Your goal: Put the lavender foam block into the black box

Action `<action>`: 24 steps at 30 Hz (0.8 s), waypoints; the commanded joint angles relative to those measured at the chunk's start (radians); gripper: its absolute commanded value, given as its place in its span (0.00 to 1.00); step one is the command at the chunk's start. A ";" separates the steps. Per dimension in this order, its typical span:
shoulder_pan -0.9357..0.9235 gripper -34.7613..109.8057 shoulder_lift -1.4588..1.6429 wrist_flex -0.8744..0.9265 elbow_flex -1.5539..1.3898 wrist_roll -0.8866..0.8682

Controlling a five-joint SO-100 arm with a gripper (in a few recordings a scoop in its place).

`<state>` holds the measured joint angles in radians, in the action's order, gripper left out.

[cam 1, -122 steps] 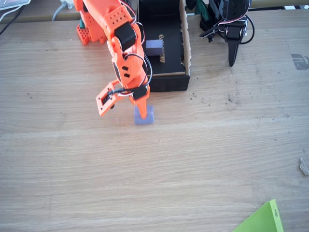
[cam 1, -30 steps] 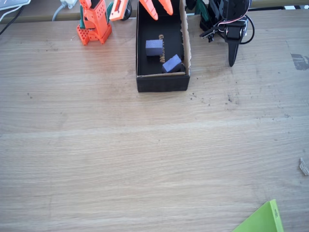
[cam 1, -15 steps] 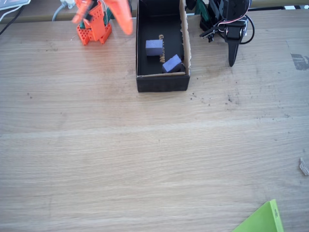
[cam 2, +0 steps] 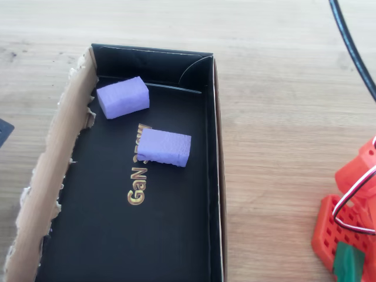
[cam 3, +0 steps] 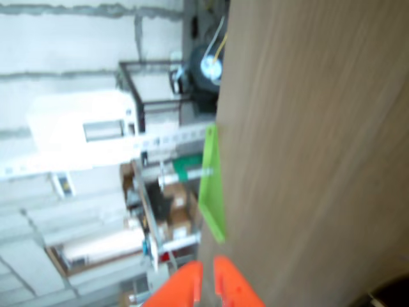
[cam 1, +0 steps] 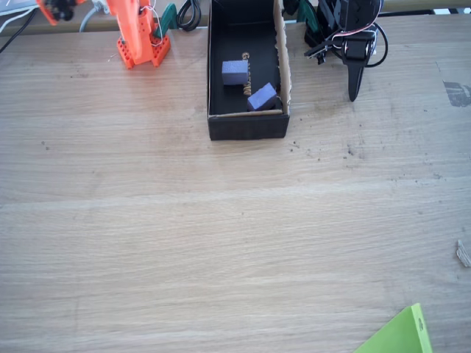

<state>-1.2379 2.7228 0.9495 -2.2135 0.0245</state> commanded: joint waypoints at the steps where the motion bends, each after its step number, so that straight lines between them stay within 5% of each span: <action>1: -0.041 0.24 0.101 0.018 -0.046 -0.009; 19: -0.086 0.24 0.314 0.057 -0.225 0.061; 24: -0.126 0.24 0.314 -0.067 -0.397 0.064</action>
<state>-1.3392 3.0281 0.9511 -2.5311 0.0813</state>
